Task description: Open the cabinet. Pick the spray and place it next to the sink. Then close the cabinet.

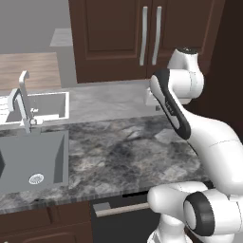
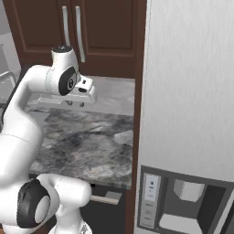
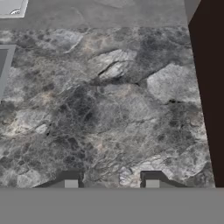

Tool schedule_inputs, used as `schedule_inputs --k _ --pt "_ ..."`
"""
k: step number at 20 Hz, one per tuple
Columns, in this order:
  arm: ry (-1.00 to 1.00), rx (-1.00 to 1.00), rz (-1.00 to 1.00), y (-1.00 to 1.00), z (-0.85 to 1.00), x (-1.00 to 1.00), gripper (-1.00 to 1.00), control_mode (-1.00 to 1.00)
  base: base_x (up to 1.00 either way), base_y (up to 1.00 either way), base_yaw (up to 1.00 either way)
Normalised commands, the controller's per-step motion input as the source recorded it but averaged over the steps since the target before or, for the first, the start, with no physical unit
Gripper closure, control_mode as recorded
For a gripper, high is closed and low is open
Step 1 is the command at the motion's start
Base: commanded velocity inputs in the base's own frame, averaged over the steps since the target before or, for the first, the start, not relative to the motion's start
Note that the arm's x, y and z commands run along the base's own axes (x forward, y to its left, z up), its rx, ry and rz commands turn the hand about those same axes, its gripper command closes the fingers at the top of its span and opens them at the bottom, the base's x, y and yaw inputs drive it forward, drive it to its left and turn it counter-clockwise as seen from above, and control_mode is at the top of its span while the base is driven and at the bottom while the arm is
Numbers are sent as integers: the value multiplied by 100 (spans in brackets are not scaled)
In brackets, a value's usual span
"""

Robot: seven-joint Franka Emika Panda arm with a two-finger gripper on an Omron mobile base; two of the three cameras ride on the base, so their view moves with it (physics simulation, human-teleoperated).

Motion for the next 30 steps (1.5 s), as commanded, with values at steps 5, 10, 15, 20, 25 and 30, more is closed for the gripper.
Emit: schedule_inputs --k 5,10,15,20,25,30 --pt "-17 0 -1 9 1 -7 -100 -100 0 0 0" --pt "-34 -2 -3 38 33 -2 -100 -100 0 0 0" --pt "-31 -10 -5 72 95 17 -100 -100 0 0 0" --pt "-25 -3 -1 12 98 13 -100 -100 0 0 0" --pt "-22 0 0 0 45 23 -100 -100 0 0 0" --pt "-7 0 0 0 10 31 -100 -100 0 0 0"
